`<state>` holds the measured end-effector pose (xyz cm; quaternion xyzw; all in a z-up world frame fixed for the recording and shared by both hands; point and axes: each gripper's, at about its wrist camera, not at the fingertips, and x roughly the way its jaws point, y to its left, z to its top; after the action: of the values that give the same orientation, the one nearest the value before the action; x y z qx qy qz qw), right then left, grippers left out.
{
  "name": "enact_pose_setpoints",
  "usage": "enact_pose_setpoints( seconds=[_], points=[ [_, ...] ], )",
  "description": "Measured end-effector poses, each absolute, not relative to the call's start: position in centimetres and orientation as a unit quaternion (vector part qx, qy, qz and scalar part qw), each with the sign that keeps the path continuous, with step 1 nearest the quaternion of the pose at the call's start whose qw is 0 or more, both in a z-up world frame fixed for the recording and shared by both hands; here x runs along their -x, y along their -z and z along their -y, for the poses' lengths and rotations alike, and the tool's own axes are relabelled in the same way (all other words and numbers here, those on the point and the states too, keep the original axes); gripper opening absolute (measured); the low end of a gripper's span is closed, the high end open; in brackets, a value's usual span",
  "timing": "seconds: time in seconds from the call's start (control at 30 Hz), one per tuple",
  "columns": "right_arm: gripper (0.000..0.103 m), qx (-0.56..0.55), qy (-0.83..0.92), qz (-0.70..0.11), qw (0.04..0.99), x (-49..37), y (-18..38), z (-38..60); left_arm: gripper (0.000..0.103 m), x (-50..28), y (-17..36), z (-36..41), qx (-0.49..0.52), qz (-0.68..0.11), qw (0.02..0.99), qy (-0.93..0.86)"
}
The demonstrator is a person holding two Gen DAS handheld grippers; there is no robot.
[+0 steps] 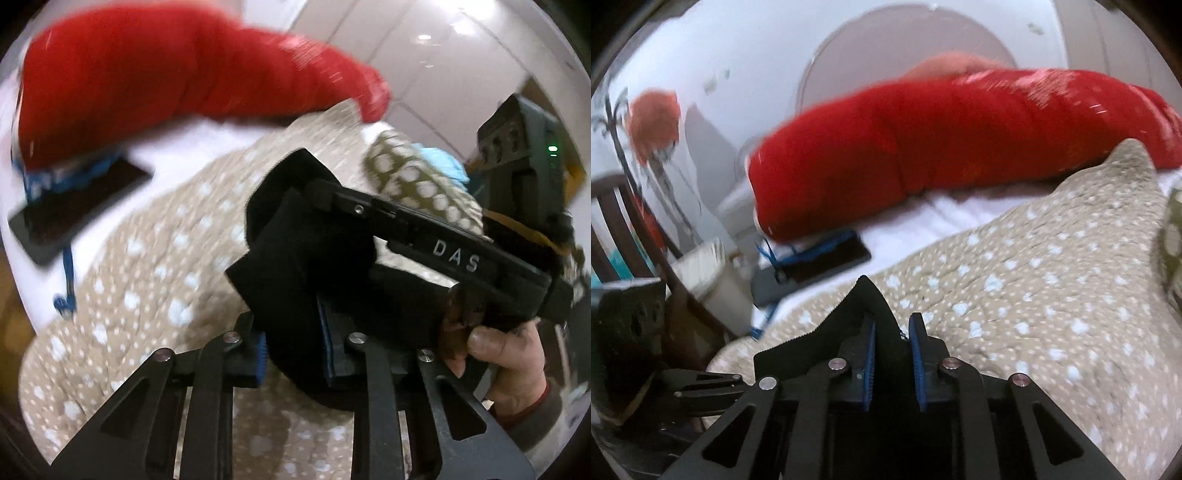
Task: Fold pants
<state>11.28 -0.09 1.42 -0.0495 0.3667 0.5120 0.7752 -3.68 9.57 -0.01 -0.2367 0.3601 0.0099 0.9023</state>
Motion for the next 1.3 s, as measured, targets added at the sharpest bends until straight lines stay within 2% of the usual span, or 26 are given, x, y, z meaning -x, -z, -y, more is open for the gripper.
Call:
enact_pose_setpoints(
  seconds=[0.17,0.23,0.3,0.37,0.47,0.7,0.73,0.77,0.8,0.87,0.9,1.03,1.07,1.13,1.3],
  points=[
    [0.016,-0.077,-0.470,-0.362,0.801,-10.4,-3.1,7.9,0.018,5.1,-2.2,-6.0,0.152,-0.313,0.937,0.020],
    [0.023,-0.102,-0.436,-0.363,0.817,-9.6,-3.6,10.1,0.018,5.4,-2.5,-4.2,0.120,-0.303,0.945,0.035],
    [0.051,-0.126,-0.406,-0.368,0.827,-8.4,-4.3,12.2,0.018,5.6,-2.4,-2.4,0.089,-0.299,0.949,0.045],
    [0.053,-0.168,-0.399,-0.365,0.824,-7.6,-4.9,14.1,0.018,5.8,-2.0,-1.1,0.073,-0.301,0.949,0.057],
    [0.066,-0.213,-0.398,-0.374,0.810,-7.1,-5.4,14.9,0.018,5.5,-1.4,0.2,0.054,-0.307,0.948,0.068],
    [0.066,-0.137,-0.399,-0.464,0.779,-7.6,-2.8,10.0,0.018,5.7,-1.2,0.4,0.038,-0.310,0.947,0.067],
    [0.065,-0.137,-0.403,-0.467,0.775,-7.4,-2.2,9.7,0.018,5.7,-1.1,0.4,0.036,-0.311,0.947,0.066],
    [0.058,-0.133,-0.406,-0.468,0.774,-7.3,-1.8,9.4,0.018,5.8,-1.1,0.3,0.034,-0.313,0.947,0.065],
    [0.043,-0.121,-0.405,-0.469,0.776,-7.2,-1.4,9.1,0.018,5.9,-1.0,0.3,0.034,-0.315,0.946,0.064],
    [0.023,-0.089,-0.385,-0.459,0.795,-7.1,-1.2,9.0,0.018,6.0,-1.1,-0.1,0.043,-0.324,0.943,0.066],
    [0.020,-0.089,-0.383,-0.453,0.800,-7.0,-1.4,9.4,0.018,6.1,-1.3,-0.5,0.053,-0.326,0.941,0.078],
    [0.015,-0.104,-0.379,-0.428,0.814,-6.2,-3.2,12.9,0.021,7.5,-3.3,-1.5,0.064,-0.305,0.941,0.135],
    [0.014,-0.112,-0.379,-0.421,0.817,-6.1,-3.8,13.8,0.029,7.9,-4.0,-1.6,0.060,-0.296,0.942,0.144],
    [0.013,-0.121,-0.368,-0.401,0.830,-5.6,-5.3,16.2,0.036,8.6,-5.2,-1.5,0.051,-0.276,0.948,0.151],
    [0.012,-0.132,-0.307,-0.365,0.869,-4.8,-8.0,22.9,0.036,7.9,-5.9,-0.9,0.048,-0.280,0.948,0.143]
  ],
)
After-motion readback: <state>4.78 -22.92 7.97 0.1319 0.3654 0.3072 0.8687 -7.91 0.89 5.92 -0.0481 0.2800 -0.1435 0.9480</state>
